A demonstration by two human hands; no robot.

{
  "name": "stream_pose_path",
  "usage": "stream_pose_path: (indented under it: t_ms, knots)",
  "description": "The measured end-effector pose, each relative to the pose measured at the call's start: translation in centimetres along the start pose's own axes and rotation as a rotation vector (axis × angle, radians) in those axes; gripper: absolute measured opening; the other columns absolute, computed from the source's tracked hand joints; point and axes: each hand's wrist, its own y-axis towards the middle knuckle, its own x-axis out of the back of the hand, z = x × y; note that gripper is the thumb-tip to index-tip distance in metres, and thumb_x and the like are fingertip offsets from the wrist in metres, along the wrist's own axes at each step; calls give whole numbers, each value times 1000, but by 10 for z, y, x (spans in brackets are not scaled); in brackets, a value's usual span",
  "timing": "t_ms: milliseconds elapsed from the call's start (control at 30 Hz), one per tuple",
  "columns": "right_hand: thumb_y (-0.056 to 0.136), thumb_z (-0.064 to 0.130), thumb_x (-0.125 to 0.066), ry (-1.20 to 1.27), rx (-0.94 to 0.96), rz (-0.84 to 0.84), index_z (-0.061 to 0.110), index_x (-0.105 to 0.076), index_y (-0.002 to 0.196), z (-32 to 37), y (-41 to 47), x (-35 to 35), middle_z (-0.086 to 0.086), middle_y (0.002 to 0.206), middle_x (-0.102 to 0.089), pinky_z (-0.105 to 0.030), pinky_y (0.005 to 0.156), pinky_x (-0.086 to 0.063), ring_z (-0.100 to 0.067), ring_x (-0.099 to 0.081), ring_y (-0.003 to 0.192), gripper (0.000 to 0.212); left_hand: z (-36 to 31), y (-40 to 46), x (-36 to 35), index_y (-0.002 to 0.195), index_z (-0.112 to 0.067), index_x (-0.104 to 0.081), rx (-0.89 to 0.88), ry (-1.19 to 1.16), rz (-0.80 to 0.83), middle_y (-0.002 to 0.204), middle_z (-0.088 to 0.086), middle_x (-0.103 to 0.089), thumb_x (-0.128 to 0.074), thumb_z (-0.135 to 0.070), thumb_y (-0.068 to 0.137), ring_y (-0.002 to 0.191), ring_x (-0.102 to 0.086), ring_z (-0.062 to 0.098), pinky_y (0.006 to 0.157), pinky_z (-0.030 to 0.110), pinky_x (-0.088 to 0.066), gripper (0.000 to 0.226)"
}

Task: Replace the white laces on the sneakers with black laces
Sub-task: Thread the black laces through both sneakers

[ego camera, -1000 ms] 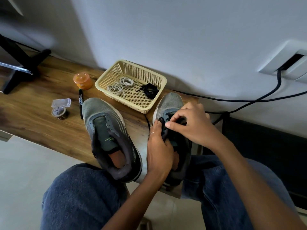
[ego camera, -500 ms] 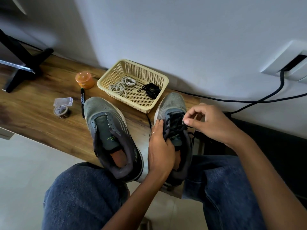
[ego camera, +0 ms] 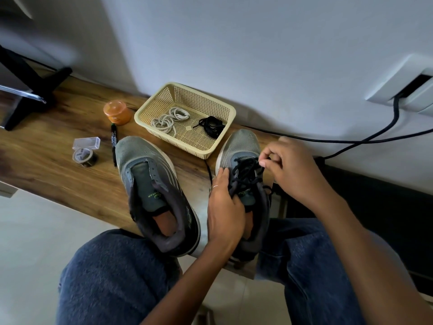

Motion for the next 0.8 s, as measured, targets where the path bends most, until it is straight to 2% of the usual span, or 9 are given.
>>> stream_pose_path:
  t_ms: [100, 200, 267, 367, 567, 700, 800]
  knots:
    - [87, 7, -63, 86, 67, -2, 16, -63, 82, 6, 2, -6, 12, 71, -53, -29, 64, -41, -5, -53, 66, 10, 1, 0, 0, 150, -14, -33, 2, 3, 0, 157, -3, -29, -43, 10, 90, 144, -21, 5, 108, 8, -11, 65]
    - [87, 2, -61, 309, -21, 99, 19, -57, 91, 6, -1, 4, 5, 79, -68, -22, 72, -50, -5, -67, 74, 17, 1, 0, 0, 149, -13, -34, 2, 1, -3, 156, -2, -31, -43, 10, 90, 144, -23, 6, 109, 8, -12, 64]
    - [84, 3, -66, 339, -73, 159, 24, -56, 89, 0, -4, 12, 6, 81, -69, -19, 72, -50, -3, -66, 74, 24, 0, 0, -1, 149, -13, -34, 0, 4, -9, 156, -1, -31, -44, 9, 91, 145, -23, 7, 108, 7, -12, 63]
    - [78, 5, -75, 240, -97, 256, 26, -66, 78, -7, -6, 15, 4, 78, -69, -25, 71, -51, -9, -64, 72, 23, 0, 0, -1, 149, -13, -34, 3, -5, -14, 156, -1, -31, -44, 9, 91, 145, -22, 7, 109, 7, -11, 62]
    - [81, 10, -72, 187, -93, 335, 28, -69, 75, -8, -7, 11, 3, 77, -71, -32, 73, -54, -13, -67, 74, 19, 0, -1, -1, 149, -15, -34, 16, -9, -21, 156, -3, -31, -42, 9, 92, 144, -24, 7, 109, 9, -14, 63]
    - [84, 6, -67, 263, -69, 370, 23, -67, 75, -5, -8, 16, 6, 74, -70, -19, 67, -47, -5, -65, 70, 19, 0, -1, -1, 149, -17, -34, 23, -10, -22, 156, -4, -31, -41, 10, 90, 144, -25, 7, 111, 12, -17, 65]
    - [82, 3, -71, 308, -84, 376, 20, -71, 81, -3, -9, 17, 6, 78, -72, -14, 72, -51, -2, -68, 75, 17, -1, 0, 0, 149, -16, -34, 28, -2, -18, 157, -4, -30, -41, 10, 91, 144, -23, 7, 107, 8, -14, 64]
